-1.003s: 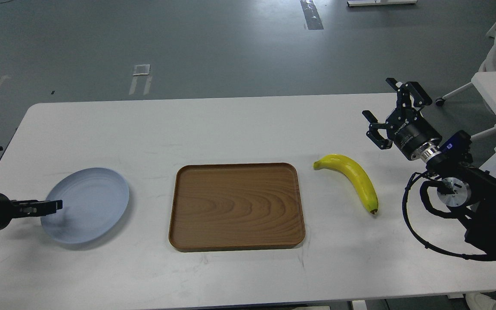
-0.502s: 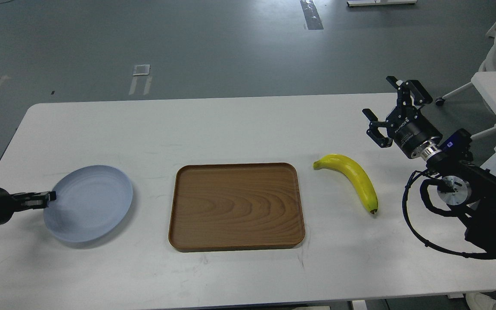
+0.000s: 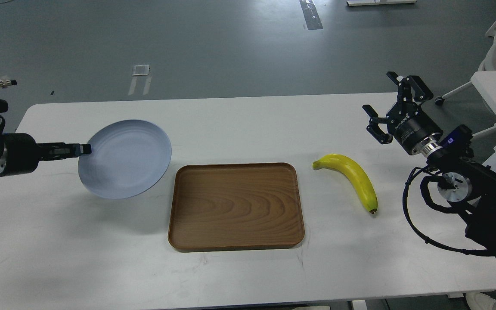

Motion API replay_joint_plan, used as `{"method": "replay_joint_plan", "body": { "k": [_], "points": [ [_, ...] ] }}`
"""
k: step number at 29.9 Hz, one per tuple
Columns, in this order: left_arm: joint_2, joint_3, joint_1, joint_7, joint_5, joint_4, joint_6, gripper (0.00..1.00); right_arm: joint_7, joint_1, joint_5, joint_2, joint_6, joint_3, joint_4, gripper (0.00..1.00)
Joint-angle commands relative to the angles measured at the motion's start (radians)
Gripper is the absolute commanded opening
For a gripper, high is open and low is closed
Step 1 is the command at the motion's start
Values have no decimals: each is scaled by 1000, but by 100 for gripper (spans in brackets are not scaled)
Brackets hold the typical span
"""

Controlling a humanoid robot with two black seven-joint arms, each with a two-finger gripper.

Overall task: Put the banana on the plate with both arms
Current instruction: 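Carry the plate with the left gripper onto the wooden tray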

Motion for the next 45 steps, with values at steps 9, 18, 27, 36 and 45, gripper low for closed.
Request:
{"method": "replay_joint_plan", "body": {
  "k": [9, 18, 27, 36, 45],
  "points": [
    [-232, 23, -80, 151, 115, -152, -11, 0, 0, 8, 0, 5, 0, 0, 0, 100],
    [-409, 124, -123, 171, 147, -31, -11, 0, 0, 8, 0, 2, 0, 0, 0, 100],
    [-506, 129, -120, 206, 149, 49, -11, 0, 0, 6, 0, 3, 0, 0, 0, 100],
    [-537, 151, -117, 212, 149, 66, -11, 0, 0, 6, 0, 2, 0, 0, -2, 100],
    [-538, 186, -119, 214, 140, 66, -11, 5, 0, 6, 0, 5, 0, 0, -3, 100]
  ]
}}
